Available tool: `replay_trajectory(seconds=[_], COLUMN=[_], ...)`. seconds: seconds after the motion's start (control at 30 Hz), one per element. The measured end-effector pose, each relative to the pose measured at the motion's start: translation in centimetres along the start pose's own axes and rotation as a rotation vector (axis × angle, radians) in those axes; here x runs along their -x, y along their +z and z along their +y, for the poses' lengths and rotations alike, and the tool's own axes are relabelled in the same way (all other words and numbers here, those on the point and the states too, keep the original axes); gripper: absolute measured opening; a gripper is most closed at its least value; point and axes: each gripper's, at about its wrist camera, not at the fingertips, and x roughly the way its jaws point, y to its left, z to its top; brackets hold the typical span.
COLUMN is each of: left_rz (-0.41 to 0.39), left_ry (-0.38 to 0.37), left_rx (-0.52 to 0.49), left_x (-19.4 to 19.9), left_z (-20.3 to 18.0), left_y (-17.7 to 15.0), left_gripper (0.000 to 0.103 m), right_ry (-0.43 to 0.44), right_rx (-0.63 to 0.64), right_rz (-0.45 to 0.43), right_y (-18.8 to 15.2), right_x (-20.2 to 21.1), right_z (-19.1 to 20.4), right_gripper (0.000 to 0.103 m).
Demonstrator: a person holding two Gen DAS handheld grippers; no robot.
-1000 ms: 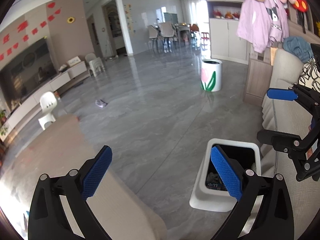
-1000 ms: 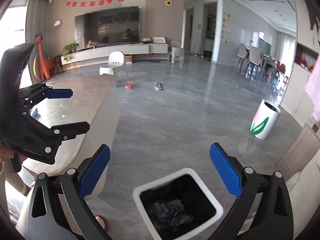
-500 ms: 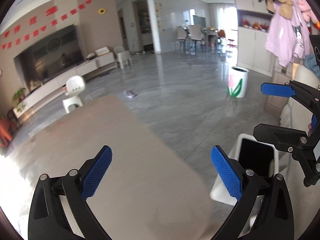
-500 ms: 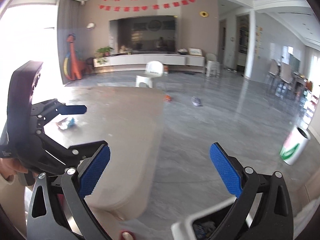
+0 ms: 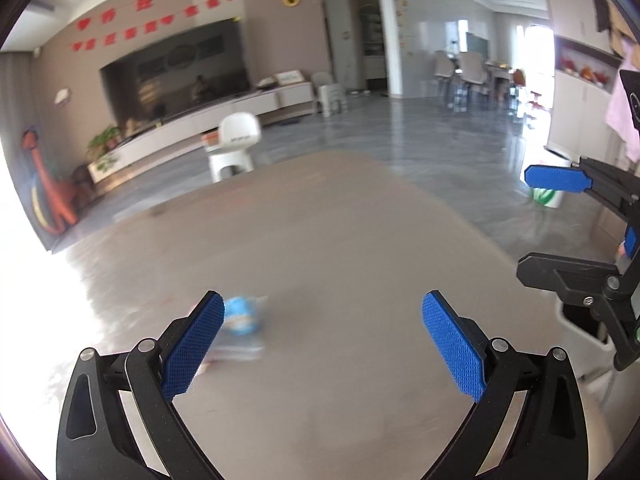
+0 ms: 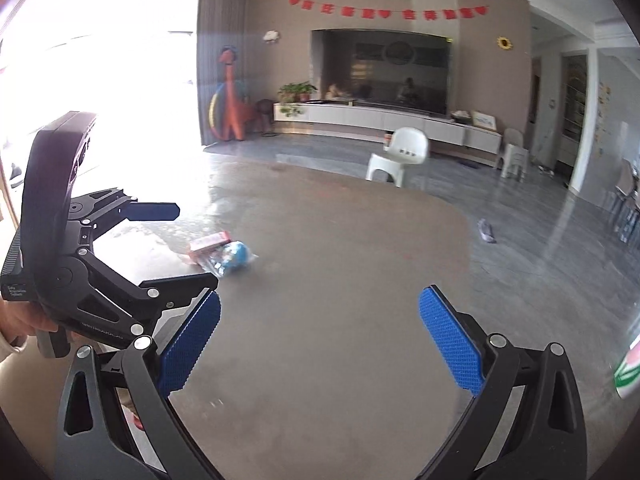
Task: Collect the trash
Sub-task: 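Move both open tools back to the pink box and ziplock bag, then grasp the pink paper box with the left tool while the right tool grasps the ziplock bag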
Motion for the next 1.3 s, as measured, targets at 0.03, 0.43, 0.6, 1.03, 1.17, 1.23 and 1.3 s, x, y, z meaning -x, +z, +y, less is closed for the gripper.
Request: replay_trajectory(seconds=[0.03,0.43,0.6,1.03,1.17,1.23,1.3], left_rz=[0.003,0.068,0.129,0.216,0.221,0.2,0.177], left_ry=[0.013,0.062,0.081,-0.035,-0.075,-0.059,-0.055], left_rx=[0.009,0.143,0.117,0.138,0.158,0.165,0.184], left_x=[0.0,-4.8,-8.1,-11.4,-11.0,-10.7,-10.2], left_z=[0.9,12.3,14.1,16.1,15.9,15.9,16.7], left_y=[-0.3,-3.8,-4.7,-6.4,-6.9,-6.9,-7.0], left_gripper=[0.098,0.097,0.089,0.048,0.034,0.033,0.033], right_ry=[0.015,0.098,0.111,0.145,0.157,0.173,0.182], right_rx=[0.013,0.148,0.173,0.213,0.238,0.251,0.245], right_rz=[0.004,0.09,0.12,0.182,0.206,0.221,0.24], right_y=[0.4,3.0,3.1,3.0,2.7,2.8,2.8], right_x=[-0.8,-9.1,-11.4,-16.0,-17.5,-18.4,-19.4], right_z=[0.7,6.7,8.3,10.0,10.5,10.5,10.3], right_gripper=[0.099,0.099,0.099,0.099,0.099,0.099,0.099])
